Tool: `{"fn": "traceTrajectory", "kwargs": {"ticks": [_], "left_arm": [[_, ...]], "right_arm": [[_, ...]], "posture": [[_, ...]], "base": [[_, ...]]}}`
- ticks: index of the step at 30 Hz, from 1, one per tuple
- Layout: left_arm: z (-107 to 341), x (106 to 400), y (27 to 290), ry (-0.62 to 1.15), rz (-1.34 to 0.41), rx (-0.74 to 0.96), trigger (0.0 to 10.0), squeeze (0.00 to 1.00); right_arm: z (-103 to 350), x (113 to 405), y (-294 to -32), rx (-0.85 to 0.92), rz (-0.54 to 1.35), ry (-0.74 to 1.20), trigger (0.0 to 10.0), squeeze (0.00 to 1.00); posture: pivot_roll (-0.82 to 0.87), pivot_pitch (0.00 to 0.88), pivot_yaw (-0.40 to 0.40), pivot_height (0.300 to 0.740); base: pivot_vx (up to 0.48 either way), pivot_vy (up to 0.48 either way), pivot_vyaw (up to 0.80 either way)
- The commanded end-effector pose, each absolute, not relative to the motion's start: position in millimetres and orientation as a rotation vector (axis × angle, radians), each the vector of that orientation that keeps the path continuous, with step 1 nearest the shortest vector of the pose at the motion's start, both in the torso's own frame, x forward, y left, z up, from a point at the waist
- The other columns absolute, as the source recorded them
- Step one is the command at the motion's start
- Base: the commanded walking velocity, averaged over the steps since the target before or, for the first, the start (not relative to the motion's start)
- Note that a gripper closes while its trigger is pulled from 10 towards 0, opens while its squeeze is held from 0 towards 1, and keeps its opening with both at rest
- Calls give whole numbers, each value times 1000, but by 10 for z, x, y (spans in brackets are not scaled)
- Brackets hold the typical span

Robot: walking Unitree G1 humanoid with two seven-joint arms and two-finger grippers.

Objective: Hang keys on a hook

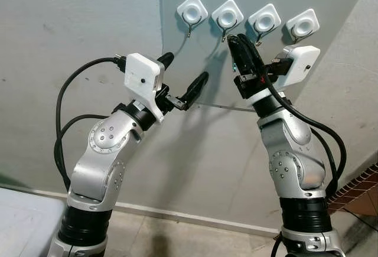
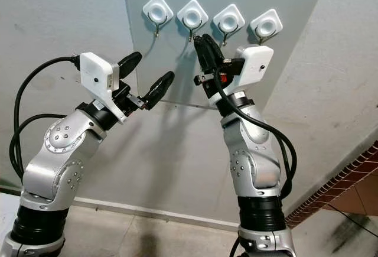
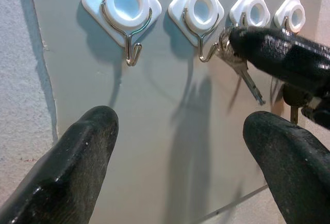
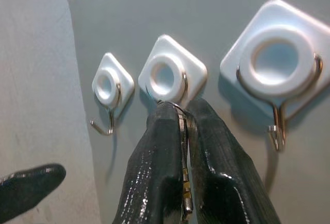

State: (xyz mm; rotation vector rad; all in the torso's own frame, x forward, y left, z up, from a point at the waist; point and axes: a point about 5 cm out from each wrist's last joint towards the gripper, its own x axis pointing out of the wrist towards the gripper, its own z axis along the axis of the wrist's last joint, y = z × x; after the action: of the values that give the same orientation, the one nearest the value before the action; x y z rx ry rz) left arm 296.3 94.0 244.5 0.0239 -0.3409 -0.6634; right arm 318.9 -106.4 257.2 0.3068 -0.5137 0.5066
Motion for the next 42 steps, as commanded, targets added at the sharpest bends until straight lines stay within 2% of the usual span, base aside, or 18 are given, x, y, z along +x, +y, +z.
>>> {"fn": "traceTrajectory", "kwargs": {"ticks": [1, 32, 42], "left_arm": [[2492, 2928, 930, -358, -668, 30, 10000, 0], [2488, 2936, 948, -353, -658, 28, 10000, 0], [2495, 2942, 948, -354, -658, 30, 10000, 0]], "right_arm": [[2650, 3200, -1071, 308, 501, -544, 10000, 0], [2592, 3200, -1019, 287, 532, -510, 10000, 0], [2580, 3195, -1026, 208, 536, -512, 10000, 0]], "posture": [[-12, 0, -36, 740], [-10, 0, -39, 740], [-13, 1, -37, 740]], "base": [[0, 0, 0], [0, 0, 0], [0, 0, 0]]}}
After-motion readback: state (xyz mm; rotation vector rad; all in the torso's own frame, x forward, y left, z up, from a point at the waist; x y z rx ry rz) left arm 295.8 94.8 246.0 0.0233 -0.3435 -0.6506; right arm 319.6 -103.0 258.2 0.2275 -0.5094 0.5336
